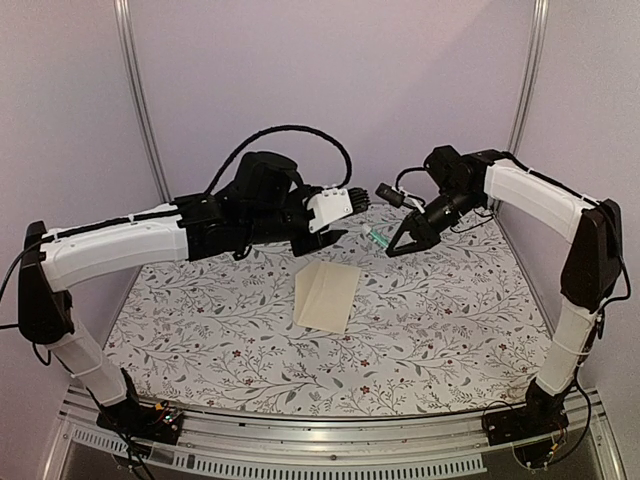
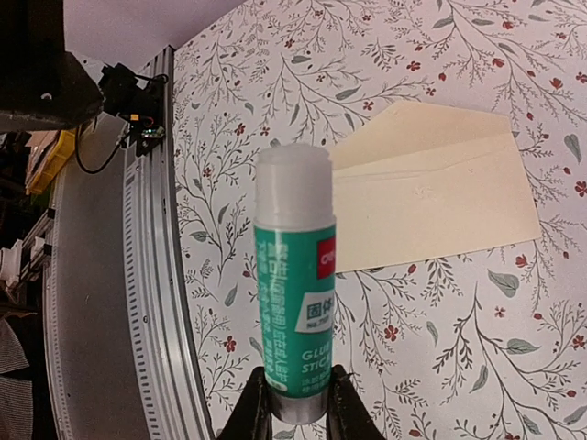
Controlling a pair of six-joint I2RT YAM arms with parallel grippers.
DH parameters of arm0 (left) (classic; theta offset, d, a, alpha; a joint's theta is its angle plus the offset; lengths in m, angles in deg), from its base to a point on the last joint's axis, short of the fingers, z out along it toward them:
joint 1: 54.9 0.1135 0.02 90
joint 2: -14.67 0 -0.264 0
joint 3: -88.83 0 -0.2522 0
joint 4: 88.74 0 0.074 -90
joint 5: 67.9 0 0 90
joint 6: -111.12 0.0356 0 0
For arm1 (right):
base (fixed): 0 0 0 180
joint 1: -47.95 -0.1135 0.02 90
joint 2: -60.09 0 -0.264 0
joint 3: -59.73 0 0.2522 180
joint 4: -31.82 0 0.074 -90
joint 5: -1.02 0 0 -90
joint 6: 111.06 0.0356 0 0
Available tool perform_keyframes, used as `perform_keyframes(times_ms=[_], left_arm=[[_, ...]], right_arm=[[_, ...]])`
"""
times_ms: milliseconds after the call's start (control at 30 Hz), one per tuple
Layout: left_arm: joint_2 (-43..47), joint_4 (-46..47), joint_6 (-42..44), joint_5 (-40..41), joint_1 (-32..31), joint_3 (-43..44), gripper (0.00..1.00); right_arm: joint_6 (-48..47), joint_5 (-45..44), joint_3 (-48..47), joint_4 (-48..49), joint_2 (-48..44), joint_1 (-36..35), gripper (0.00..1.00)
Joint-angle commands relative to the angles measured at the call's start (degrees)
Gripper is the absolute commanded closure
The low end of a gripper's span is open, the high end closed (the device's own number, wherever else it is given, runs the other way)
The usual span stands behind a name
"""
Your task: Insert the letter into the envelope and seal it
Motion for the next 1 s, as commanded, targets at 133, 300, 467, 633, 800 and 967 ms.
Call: perform_keyframes(times_ms=[133,300,467,633,800,967], left_arm=[[-2.97,-2.58,19.45,2.39,-4.42,2.13,0.47],[-5.66,-5.35,22.44,1.42,-5.34,3.25,0.48],[-7.66,-6.16,25.57,1.94,-5.80,3.91,0.48],[-9.35,-1.96,29.64,6.05,-5.92,2.41,0.49],[-11.41,2.64,31.50,7.15,-5.41,1.30,0.48],[-12.21,4.54,32.18,8.01,-5.42,1.21,0.59]], right_arm=[[-3.48,2.68,-2.18,-6.41,2.07,-3.42,0.94],[-3.41,2.50,-2.01,-6.46,2.20,-4.41,0.93],[-3.45,2.23,-1.91,-6.64,2.28,-4.61,0.93],[-3.88,1.70,-1.96,-7.07,2.37,-5.07,0.93],[-4.87,0.03,-2.88,-7.43,2.69,-6.63,0.93],[-4.90,-0.34,-3.14,-7.36,2.72,-6.91,0.92]])
